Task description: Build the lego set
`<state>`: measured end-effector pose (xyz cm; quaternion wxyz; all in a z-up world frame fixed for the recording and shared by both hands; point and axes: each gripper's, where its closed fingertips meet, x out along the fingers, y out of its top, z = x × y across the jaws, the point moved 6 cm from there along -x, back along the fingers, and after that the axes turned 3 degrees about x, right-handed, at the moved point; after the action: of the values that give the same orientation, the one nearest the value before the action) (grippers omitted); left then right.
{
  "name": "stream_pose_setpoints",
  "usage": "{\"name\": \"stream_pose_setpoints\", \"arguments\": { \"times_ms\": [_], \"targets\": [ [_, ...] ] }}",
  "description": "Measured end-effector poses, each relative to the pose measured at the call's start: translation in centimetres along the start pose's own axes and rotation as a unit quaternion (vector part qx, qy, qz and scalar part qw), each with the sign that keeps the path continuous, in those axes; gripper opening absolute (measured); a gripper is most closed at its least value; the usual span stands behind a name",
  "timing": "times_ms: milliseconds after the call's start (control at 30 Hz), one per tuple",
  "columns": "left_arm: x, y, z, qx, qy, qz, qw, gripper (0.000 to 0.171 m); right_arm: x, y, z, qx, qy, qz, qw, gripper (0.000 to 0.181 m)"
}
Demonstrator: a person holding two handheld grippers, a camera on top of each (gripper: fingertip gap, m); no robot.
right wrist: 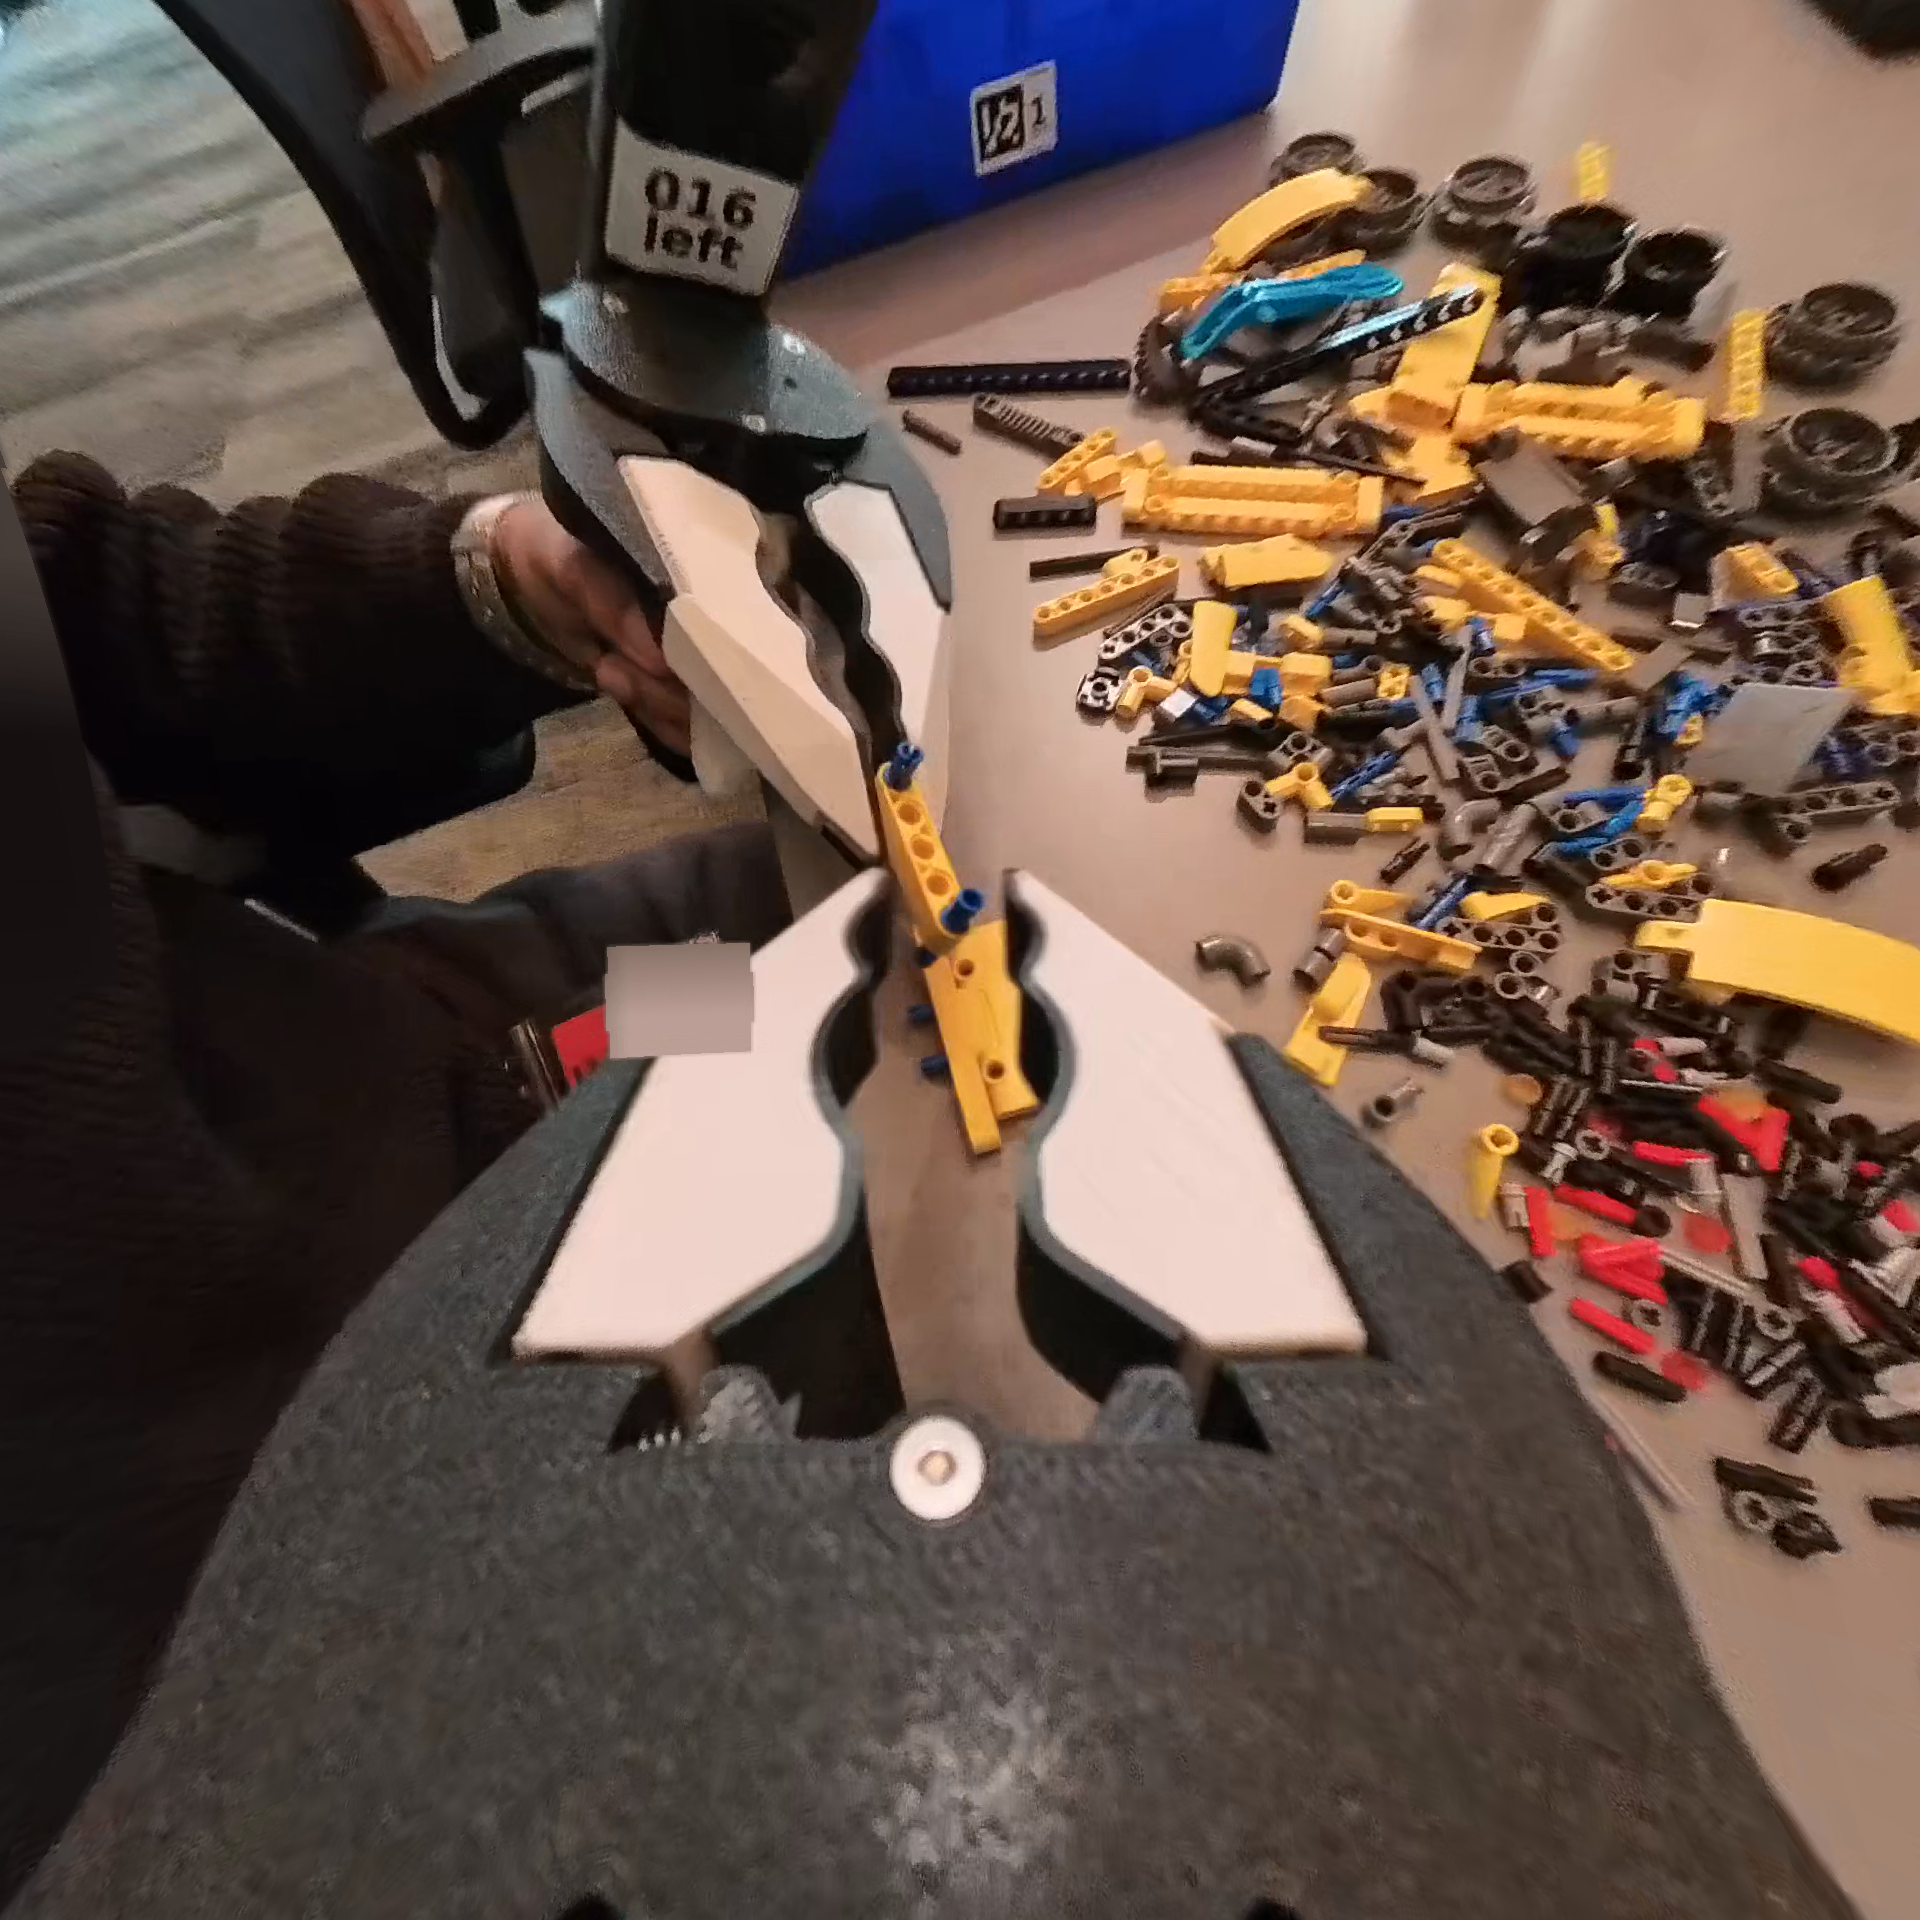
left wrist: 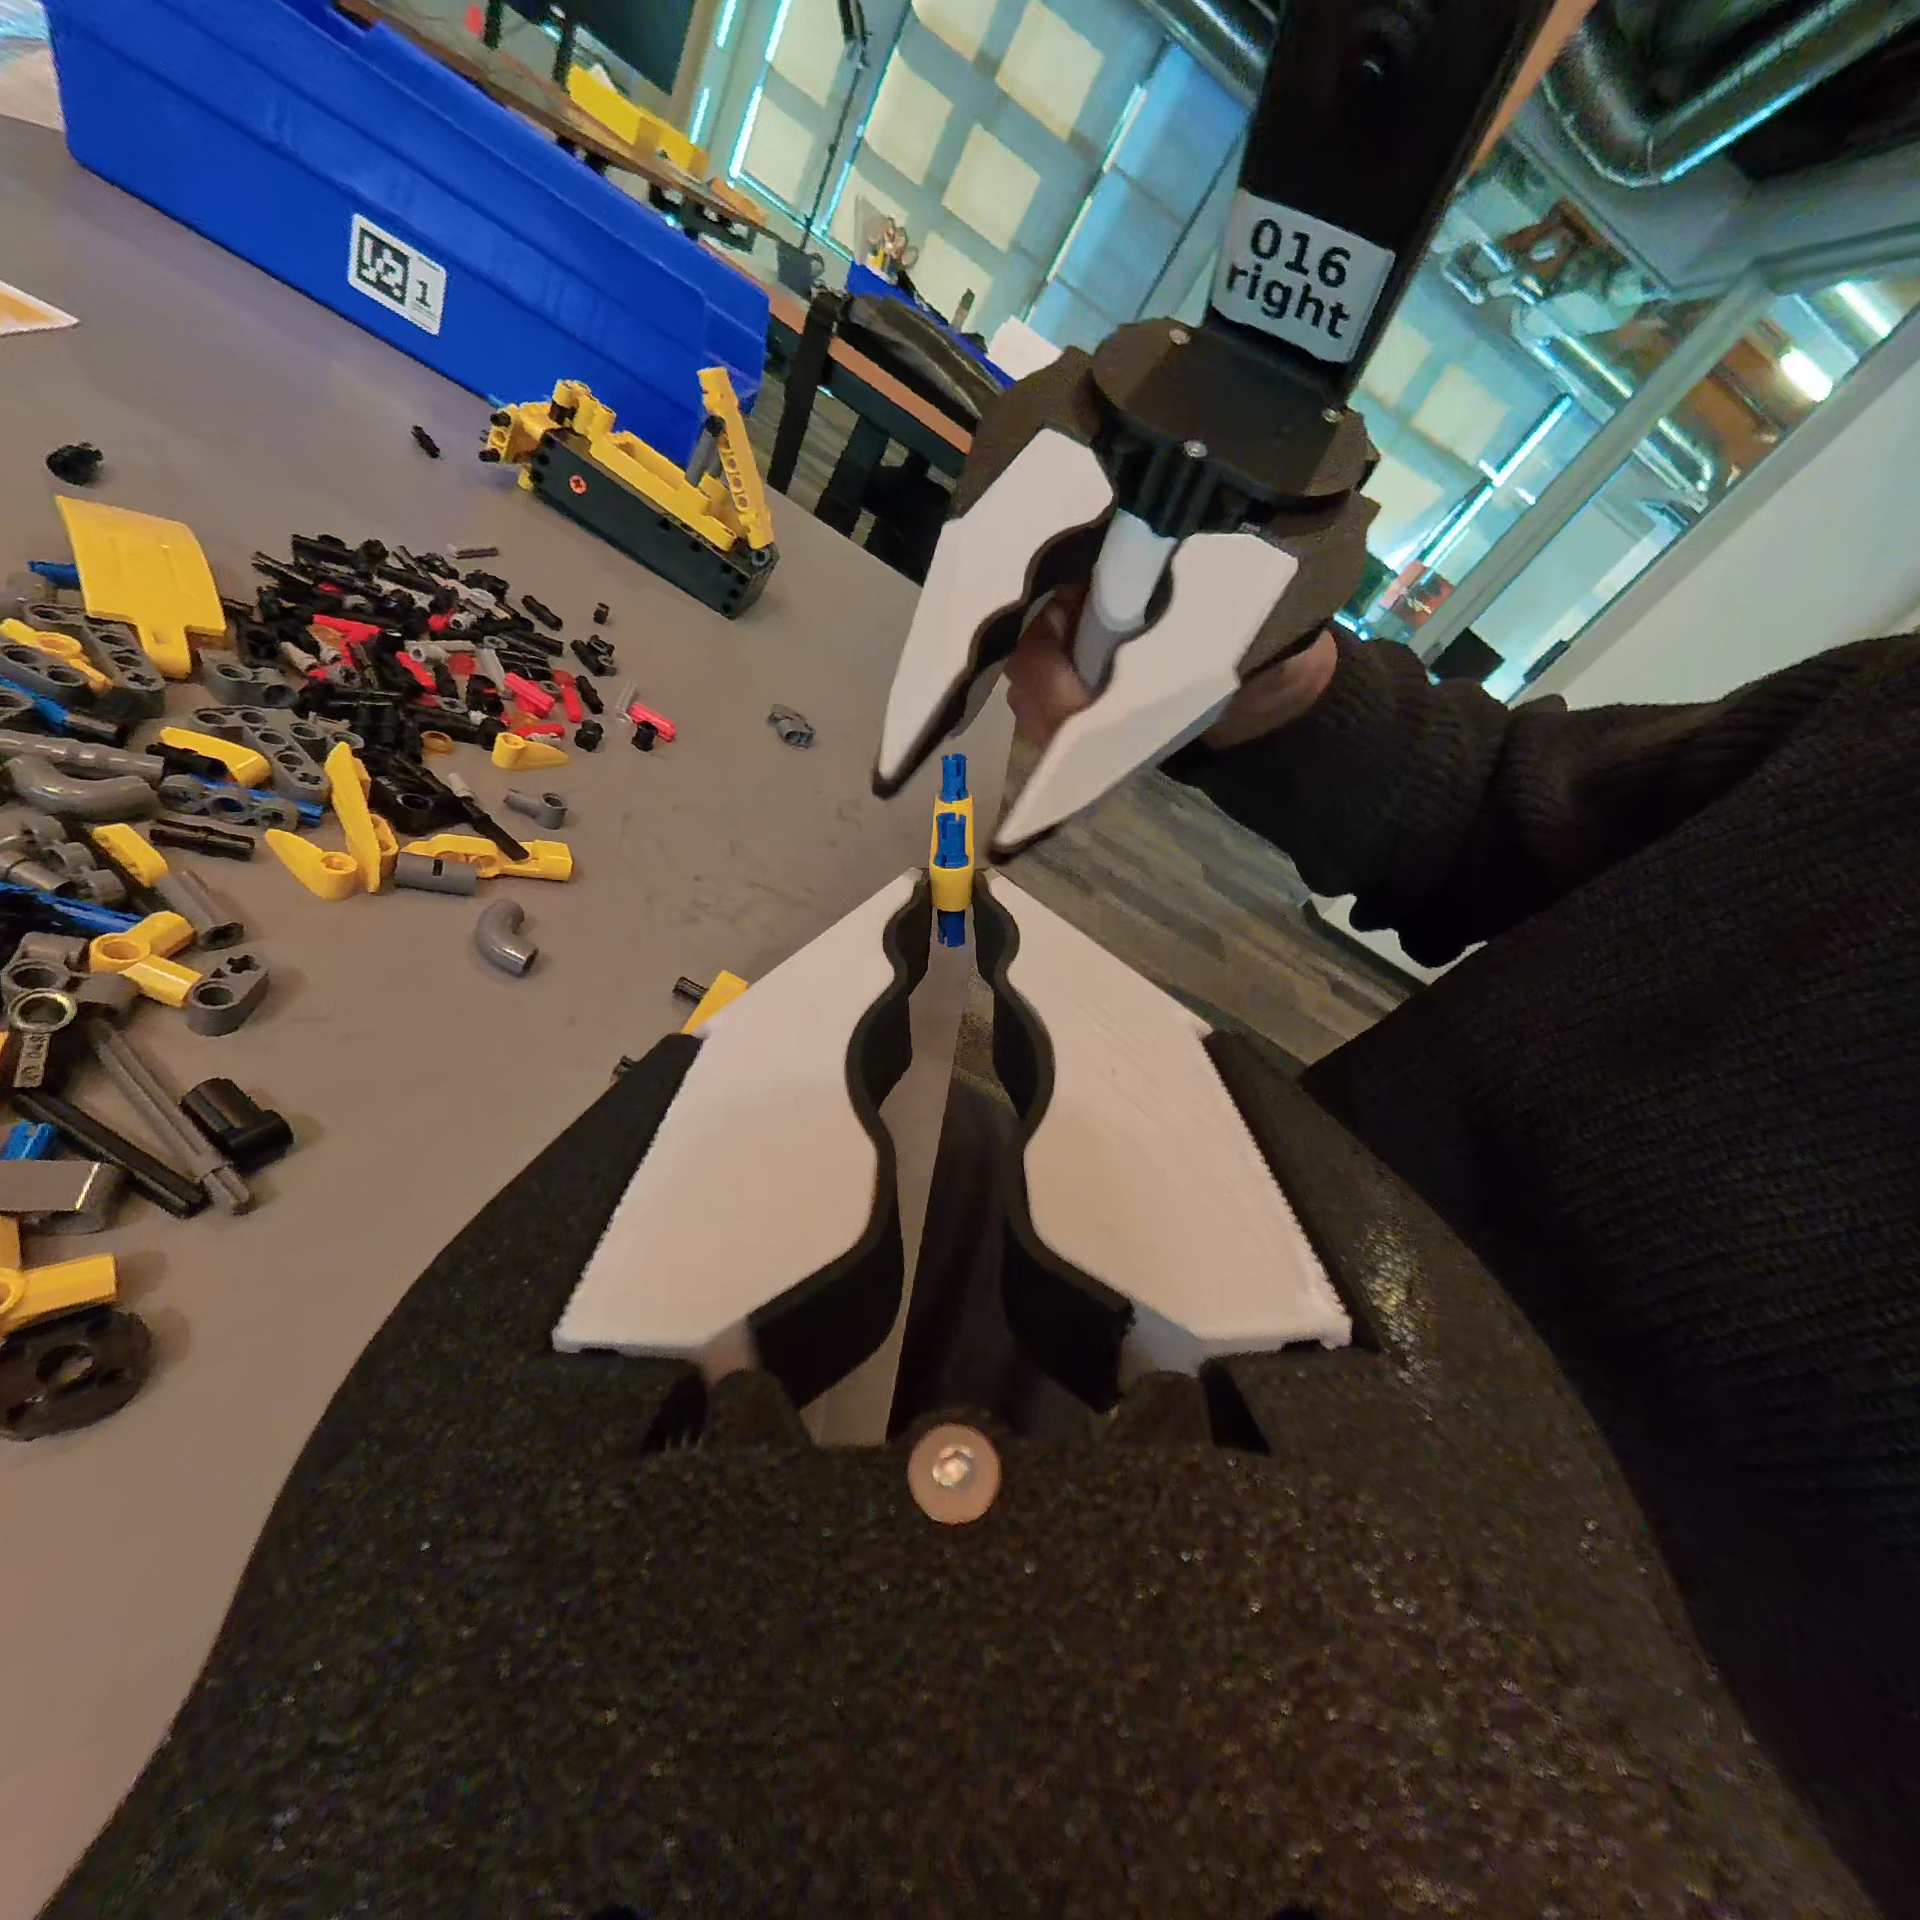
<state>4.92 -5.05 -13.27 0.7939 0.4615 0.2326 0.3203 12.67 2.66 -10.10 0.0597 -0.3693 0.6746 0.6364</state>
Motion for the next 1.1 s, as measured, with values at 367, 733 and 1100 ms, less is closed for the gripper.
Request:
{"name": "stream_pose_setpoints", "arguments": {
  "times_ms": [367,733,1100],
  "targets": [
    [-1.9,-0.4,-2.9,0.070,0.205,-0.111,0.970,0.024,1.9,-2.7,2.0,-0.125,-0.063,-0.091,0.986,0.008],
    [-0.8,-2.5,-2.9,0.125,0.185,-0.226,0.948,0.023,3.4,-4.4,2.7,-0.165,0.018,-0.088,0.982,0.007],
    [-0.6,-1.7,-3.1,0.120,0.135,-0.216,0.960,0.014,3.6,-4.5,3.2,-0.164,0.034,-0.111,0.980,0.007]
  ]
}}
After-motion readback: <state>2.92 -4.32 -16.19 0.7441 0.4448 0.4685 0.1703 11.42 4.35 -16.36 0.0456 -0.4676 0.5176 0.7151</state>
